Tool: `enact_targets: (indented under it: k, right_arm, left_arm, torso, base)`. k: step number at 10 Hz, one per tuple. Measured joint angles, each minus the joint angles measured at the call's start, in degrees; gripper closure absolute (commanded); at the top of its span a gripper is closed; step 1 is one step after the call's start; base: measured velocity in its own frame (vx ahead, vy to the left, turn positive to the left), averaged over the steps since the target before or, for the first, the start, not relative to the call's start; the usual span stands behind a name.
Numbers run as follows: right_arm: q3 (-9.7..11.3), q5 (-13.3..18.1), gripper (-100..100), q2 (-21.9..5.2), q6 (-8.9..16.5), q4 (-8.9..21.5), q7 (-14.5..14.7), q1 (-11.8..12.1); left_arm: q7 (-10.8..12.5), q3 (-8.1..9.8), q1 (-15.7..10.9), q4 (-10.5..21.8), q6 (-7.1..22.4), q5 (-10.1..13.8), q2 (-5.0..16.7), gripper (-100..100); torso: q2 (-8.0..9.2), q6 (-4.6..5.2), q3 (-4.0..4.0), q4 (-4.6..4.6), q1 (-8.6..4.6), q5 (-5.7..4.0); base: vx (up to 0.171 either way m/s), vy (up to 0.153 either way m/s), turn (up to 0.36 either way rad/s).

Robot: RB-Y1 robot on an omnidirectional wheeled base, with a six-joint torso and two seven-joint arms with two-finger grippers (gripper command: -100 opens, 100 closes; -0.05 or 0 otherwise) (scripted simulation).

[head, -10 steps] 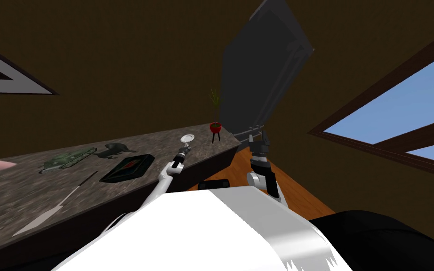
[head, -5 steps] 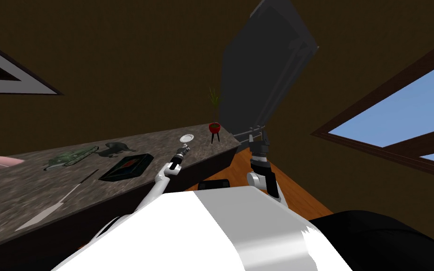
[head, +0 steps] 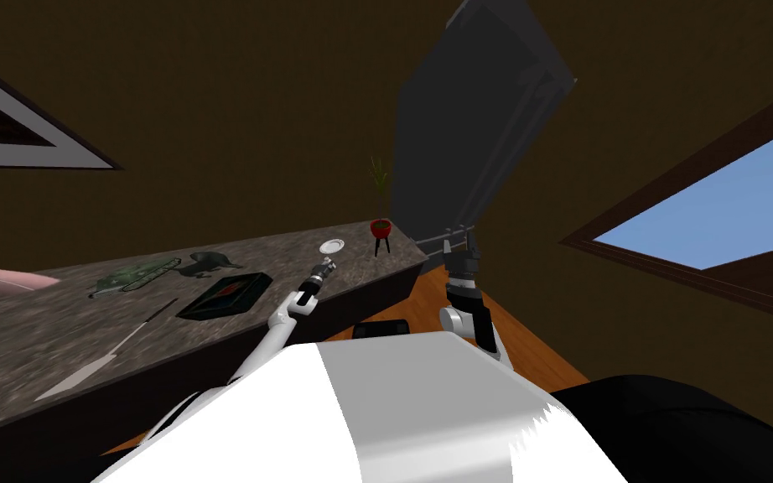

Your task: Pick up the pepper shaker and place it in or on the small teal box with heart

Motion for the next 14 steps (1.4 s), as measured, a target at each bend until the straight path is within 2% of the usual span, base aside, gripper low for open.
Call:
enact_targets:
  k: [3, 4, 5, 9, 14]
  right_arm:
    - [0.0, 0.0, 0, 0.0, 0.0, 0.0, 0.0, 0.0]
    - [0.0, 0.0, 0, 0.0, 0.0, 0.0, 0.0, 0.0]
    - [0.0, 0.0, 0, 0.0, 0.0, 0.0, 0.0, 0.0]
    - [0.0, 0.0, 0, 0.0, 0.0, 0.0, 0.0, 0.0]
    - [0.0, 0.0, 0, 0.0, 0.0, 0.0, 0.0, 0.0]
  left_arm:
    - [4.5, 0.31, 0.4, 0.4, -1.5, -3.5, 1.4, 100]
    - [4.8, 0.32, 0.4, 0.5, -1.6, -3.5, 1.4, 0]
    - [4.8, 0.31, 0.4, 0.5, -1.6, -3.5, 1.4, 100]
    - [6.6, -0.52, 0.5, -0.2, -1.7, -4.3, 2.2, 100]
    - [13.1, -2.39, -0.3, -1.4, -0.5, -6.3, 5.7, 100]
  torso:
    - [0.02, -0.01, -0.02, -0.06, 0.04, 0.05]
    - [0.03, 0.0, -0.02, -0.06, 0.13, 0.07]
    - [0.03, -0.01, -0.01, -0.06, 0.19, 0.08]
    - [0.98, -0.27, 0.17, -0.58, 0.04, 0.51]
    - [0.98, -0.41, 0.16, -0.61, 0.5, 0.6]
  base:
    - [0.009, -0.04, 0.032]
    - [0.0, 0.0, 0.0]
    - [-0.14, -0.041, 0.054]
    - [-0.181, -0.07, 0.064]
    - [-0.196, -0.016, 0.095]
